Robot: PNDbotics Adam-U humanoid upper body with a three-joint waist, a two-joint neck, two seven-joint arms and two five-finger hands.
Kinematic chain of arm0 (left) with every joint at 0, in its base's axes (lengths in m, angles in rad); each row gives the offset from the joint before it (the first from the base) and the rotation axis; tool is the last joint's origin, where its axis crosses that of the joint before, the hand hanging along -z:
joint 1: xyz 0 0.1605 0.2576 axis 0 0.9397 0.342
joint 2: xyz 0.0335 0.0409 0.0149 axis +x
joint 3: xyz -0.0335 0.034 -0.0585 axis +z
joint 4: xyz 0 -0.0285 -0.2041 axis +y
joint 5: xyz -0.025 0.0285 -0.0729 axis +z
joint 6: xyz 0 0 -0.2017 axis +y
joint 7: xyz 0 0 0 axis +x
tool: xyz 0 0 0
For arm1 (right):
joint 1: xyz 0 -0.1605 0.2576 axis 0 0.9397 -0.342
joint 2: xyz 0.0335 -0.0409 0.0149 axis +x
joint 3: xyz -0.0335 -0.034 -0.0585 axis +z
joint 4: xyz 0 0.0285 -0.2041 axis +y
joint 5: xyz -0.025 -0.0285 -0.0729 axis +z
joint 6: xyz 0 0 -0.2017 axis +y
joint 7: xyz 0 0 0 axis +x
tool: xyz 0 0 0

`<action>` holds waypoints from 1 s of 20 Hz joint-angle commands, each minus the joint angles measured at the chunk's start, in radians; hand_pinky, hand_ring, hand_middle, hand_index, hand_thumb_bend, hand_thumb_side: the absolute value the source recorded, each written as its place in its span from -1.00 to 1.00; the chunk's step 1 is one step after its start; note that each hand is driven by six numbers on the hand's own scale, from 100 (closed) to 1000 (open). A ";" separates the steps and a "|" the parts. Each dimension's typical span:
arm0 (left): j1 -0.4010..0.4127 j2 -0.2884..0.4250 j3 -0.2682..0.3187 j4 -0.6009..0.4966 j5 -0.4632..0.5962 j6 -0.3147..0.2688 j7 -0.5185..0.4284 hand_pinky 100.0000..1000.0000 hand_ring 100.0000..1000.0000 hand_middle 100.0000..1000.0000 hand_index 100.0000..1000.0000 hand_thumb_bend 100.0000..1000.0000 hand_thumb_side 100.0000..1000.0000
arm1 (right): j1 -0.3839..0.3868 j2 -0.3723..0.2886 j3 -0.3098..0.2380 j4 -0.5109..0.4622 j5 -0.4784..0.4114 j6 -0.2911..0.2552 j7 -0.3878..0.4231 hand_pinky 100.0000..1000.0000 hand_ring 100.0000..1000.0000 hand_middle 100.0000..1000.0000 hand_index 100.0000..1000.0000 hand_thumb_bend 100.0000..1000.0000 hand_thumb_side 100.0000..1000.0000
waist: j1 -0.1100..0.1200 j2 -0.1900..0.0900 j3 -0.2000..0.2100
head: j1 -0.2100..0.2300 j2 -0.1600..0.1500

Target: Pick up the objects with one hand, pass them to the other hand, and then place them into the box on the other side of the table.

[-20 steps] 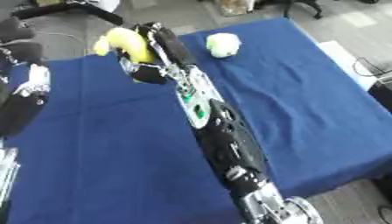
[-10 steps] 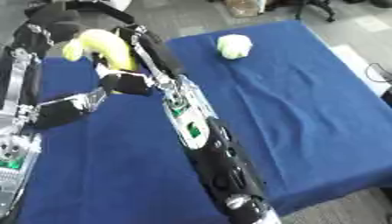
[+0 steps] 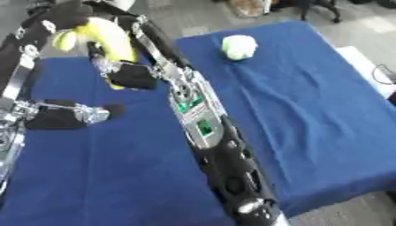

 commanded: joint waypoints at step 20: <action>-0.074 -0.018 -0.041 -0.011 -0.382 0.031 0.187 0.66 0.59 0.60 0.91 0.49 -1.00 | 0.001 -0.036 -0.006 -0.042 -0.214 0.045 0.104 0.20 -0.45 -0.86 -0.33 -1.00 -0.22 | 0.006 -0.012 -0.014 | -0.012 -0.003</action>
